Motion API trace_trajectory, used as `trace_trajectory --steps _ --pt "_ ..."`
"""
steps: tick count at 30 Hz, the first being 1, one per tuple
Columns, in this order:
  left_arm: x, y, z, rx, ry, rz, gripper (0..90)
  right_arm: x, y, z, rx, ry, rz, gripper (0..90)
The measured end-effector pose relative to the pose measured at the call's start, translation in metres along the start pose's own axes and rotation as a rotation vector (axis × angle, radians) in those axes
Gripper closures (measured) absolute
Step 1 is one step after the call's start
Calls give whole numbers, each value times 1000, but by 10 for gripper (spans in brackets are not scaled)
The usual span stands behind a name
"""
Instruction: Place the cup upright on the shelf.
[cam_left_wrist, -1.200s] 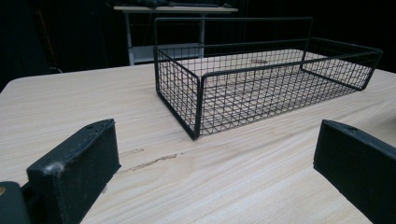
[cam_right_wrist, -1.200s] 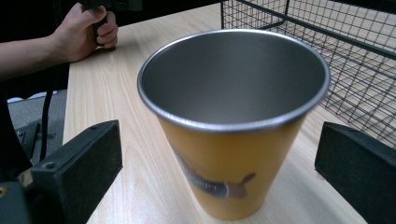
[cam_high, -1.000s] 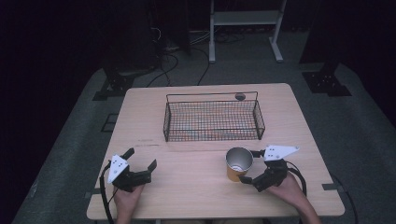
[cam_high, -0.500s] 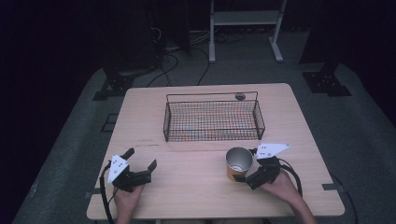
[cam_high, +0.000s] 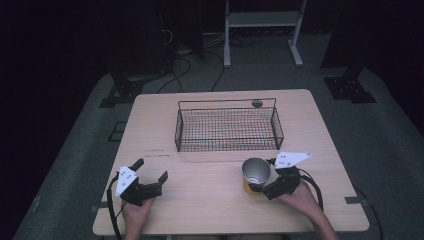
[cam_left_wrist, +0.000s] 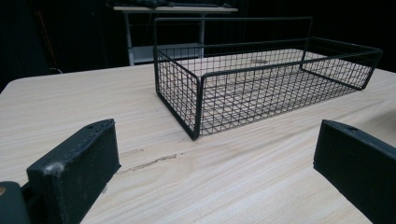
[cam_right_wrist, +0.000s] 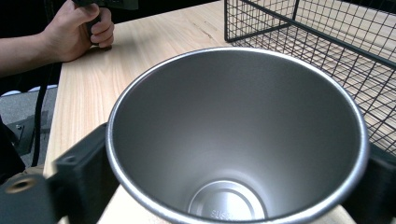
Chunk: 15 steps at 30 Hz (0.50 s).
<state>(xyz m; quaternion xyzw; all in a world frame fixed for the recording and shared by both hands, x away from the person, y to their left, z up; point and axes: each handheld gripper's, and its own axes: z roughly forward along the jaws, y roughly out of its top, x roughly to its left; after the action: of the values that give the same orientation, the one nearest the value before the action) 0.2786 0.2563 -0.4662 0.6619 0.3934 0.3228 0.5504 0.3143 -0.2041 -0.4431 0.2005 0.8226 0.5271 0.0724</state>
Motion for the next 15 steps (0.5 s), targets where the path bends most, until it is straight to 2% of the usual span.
trace_trajectory --steps 15 --pt "0 0 0 0 2 0 0 -1 1 -1 6 -3 -3 123"
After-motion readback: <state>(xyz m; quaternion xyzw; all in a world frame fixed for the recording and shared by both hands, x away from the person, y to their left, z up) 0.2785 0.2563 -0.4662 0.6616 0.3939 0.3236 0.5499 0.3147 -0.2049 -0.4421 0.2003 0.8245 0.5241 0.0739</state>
